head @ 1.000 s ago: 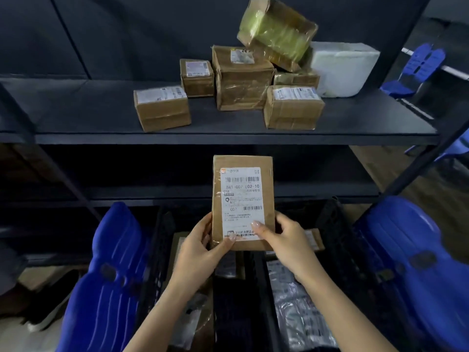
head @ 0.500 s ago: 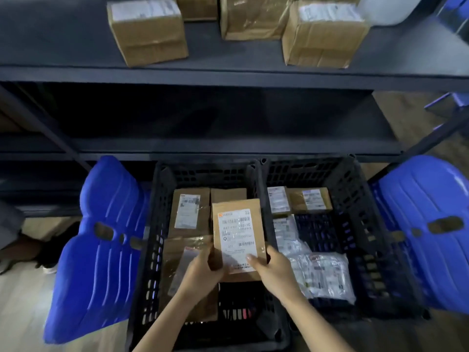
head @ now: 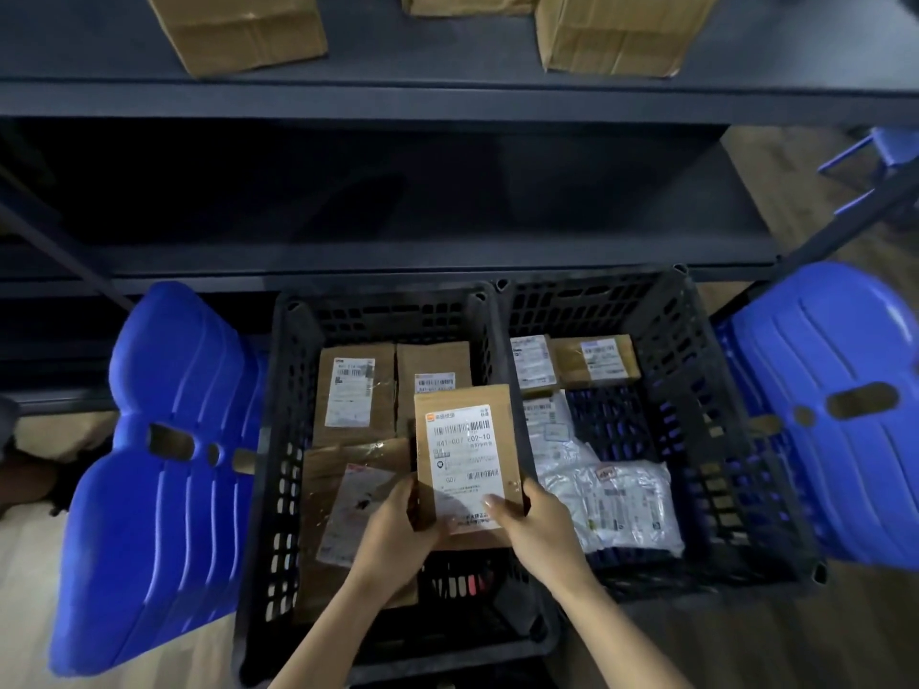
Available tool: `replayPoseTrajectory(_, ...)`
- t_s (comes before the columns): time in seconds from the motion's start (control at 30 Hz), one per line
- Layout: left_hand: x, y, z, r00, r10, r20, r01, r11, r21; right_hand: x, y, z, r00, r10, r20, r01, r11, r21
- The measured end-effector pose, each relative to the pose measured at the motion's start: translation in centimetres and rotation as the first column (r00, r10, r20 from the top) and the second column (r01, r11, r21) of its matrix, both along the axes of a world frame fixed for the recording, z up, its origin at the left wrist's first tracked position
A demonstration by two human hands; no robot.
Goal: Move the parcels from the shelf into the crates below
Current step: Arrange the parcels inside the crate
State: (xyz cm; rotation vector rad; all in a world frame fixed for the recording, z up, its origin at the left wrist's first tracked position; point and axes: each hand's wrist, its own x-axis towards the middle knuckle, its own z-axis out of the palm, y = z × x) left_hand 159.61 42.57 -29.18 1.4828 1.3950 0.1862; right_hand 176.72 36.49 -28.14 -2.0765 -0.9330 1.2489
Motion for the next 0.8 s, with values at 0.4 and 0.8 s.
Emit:
replayPoseTrajectory(0.4, 0.5, 0.7, 5.4, 1.0, -0.015, 0.026, 0.01, 0.984, 0.178, 0.2, 0.4, 3.3, 0.994, -0.061, -0.087, 0.072, 0.99, 0.125)
replayPoseTrajectory(0.8, 9.4, 0.0, 8.4, 0.992, -0.087, 0.093, 0.061, 0.966, 0.252, 8.7, -1.1, 6.8, 0.988, -0.119, -0.097, 0.135, 0.974, 0.184)
